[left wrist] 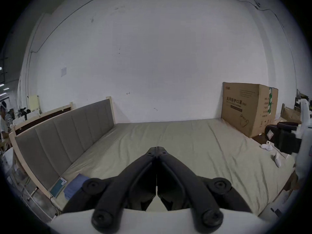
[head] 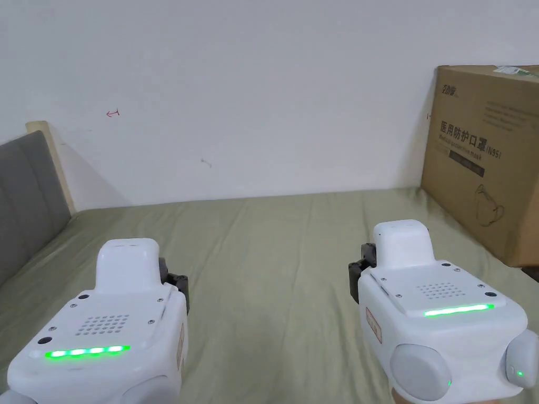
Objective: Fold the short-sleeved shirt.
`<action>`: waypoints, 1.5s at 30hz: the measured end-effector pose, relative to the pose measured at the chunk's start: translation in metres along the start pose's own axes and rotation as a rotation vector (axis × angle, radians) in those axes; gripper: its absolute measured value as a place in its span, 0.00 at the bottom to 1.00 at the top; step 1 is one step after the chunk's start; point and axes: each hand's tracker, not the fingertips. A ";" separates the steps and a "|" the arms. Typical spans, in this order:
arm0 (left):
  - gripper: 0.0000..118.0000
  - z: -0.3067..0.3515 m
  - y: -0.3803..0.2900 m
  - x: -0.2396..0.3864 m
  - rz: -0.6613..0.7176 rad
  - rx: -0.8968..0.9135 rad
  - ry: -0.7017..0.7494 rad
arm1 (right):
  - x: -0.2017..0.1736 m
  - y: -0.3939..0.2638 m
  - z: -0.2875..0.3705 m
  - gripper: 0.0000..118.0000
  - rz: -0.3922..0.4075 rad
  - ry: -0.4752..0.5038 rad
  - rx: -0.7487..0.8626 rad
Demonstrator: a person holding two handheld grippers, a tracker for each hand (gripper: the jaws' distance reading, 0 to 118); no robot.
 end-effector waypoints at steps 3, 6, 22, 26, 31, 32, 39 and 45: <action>0.00 0.000 0.002 0.002 -0.007 0.001 0.002 | -0.002 -0.001 0.003 0.00 0.021 -0.016 0.030; 0.00 0.001 0.003 0.003 -0.004 0.012 0.006 | -0.002 0.002 0.008 0.00 0.009 -0.037 0.060; 0.85 0.001 0.003 0.002 -0.003 0.032 -0.007 | 0.008 0.005 0.008 0.68 -0.030 -0.091 0.079; 0.92 0.004 0.003 0.003 -0.002 0.063 0.016 | 0.009 0.005 0.010 0.96 -0.031 -0.103 0.101; 0.92 0.001 0.007 0.000 0.022 0.039 -0.041 | 0.004 0.006 0.015 0.96 0.015 -0.128 0.133; 0.92 0.001 0.007 -0.001 0.030 0.035 -0.058 | 0.004 0.007 0.015 0.96 0.016 -0.135 0.129; 0.92 0.005 0.010 0.003 -0.027 0.057 -0.033 | 0.007 0.005 0.011 0.96 -0.007 -0.128 0.106; 0.92 0.003 0.012 0.000 0.025 0.011 -0.051 | 0.007 0.003 0.010 0.96 -0.001 -0.125 0.092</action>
